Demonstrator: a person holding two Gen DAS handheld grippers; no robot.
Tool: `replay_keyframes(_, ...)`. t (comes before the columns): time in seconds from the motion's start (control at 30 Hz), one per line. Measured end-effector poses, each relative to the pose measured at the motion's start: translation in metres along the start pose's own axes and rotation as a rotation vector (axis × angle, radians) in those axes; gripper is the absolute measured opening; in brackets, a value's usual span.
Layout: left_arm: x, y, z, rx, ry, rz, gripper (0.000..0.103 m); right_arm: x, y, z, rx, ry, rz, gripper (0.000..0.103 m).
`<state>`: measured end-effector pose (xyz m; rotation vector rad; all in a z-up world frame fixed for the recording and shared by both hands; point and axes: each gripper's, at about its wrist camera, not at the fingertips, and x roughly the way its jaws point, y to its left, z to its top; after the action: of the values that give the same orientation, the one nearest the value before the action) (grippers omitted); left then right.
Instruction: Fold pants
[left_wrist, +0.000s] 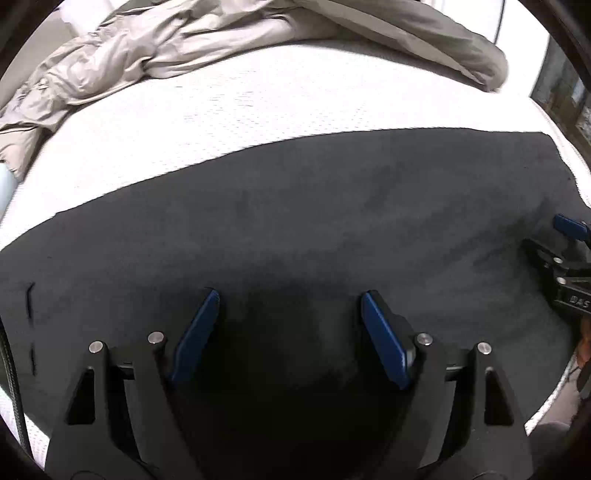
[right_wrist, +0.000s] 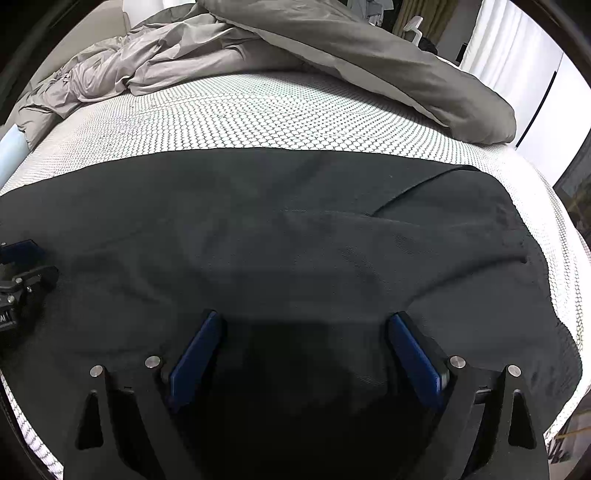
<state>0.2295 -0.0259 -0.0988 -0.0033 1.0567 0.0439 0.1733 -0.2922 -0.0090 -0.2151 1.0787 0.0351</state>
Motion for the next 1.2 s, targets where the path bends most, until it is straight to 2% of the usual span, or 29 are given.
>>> replay_keyframes(0.13, -0.002, 0.029, -0.001, -0.053, -0.005, 0.07, 0.078, 0.0, -0.003, -0.001, 0.002, 0.0, 0.0, 0.095)
replay_keyframes(0.2, -0.002, 0.037, -0.003, -0.067, -0.004, 0.07, 0.078, 0.0, -0.003, -0.001, 0.006, 0.001, -0.001, 0.095)
replay_keyframes(0.4, -0.01, 0.035, -0.009, -0.047, -0.003, 0.093, 0.078, -0.008, 0.004, 0.002, 0.006, -0.019, -0.036, 0.096)
replay_keyframes(0.53, -0.011, 0.033, -0.011, -0.056, 0.009, 0.09, 0.078, -0.026, 0.022, 0.014, -0.009, -0.08, 0.044, 0.096)
replay_keyframes(0.63, -0.011, 0.031, -0.013, -0.058, 0.019, 0.087, 0.078, -0.02, 0.042, 0.029, -0.017, -0.056, 0.127, 0.096)
replay_keyframes(0.7, -0.009, 0.033, -0.012, -0.067, 0.026, 0.076, 0.078, -0.01, 0.059, 0.035, -0.043, -0.026, 0.13, 0.096)
replay_keyframes(0.77, -0.009, 0.035, -0.013, -0.073, 0.035, 0.067, 0.078, 0.002, 0.077, 0.039, -0.099, 0.003, 0.092, 0.096)
replay_keyframes(0.8, -0.009, 0.037, -0.012, -0.071, 0.035, 0.062, 0.078, 0.008, 0.085, 0.039, -0.135, 0.013, 0.042, 0.096)
replay_keyframes(0.9, -0.01, 0.039, -0.013, -0.068, 0.037, 0.05, 0.078, 0.012, 0.084, 0.043, -0.135, 0.019, 0.025, 0.096)
replay_keyframes(1.03, -0.013, 0.044, -0.015, -0.065, 0.038, 0.032, 0.078, 0.019, 0.053, 0.046, -0.096, 0.008, -0.092, 0.097)
replay_keyframes(1.13, -0.018, 0.046, -0.018, -0.063, 0.036, 0.023, 0.078, 0.024, 0.023, 0.047, -0.018, 0.016, -0.115, 0.099)
replay_keyframes(1.2, -0.023, 0.048, -0.022, -0.067, 0.032, 0.02, 0.078, 0.024, 0.014, 0.048, 0.001, 0.019, -0.165, 0.099)
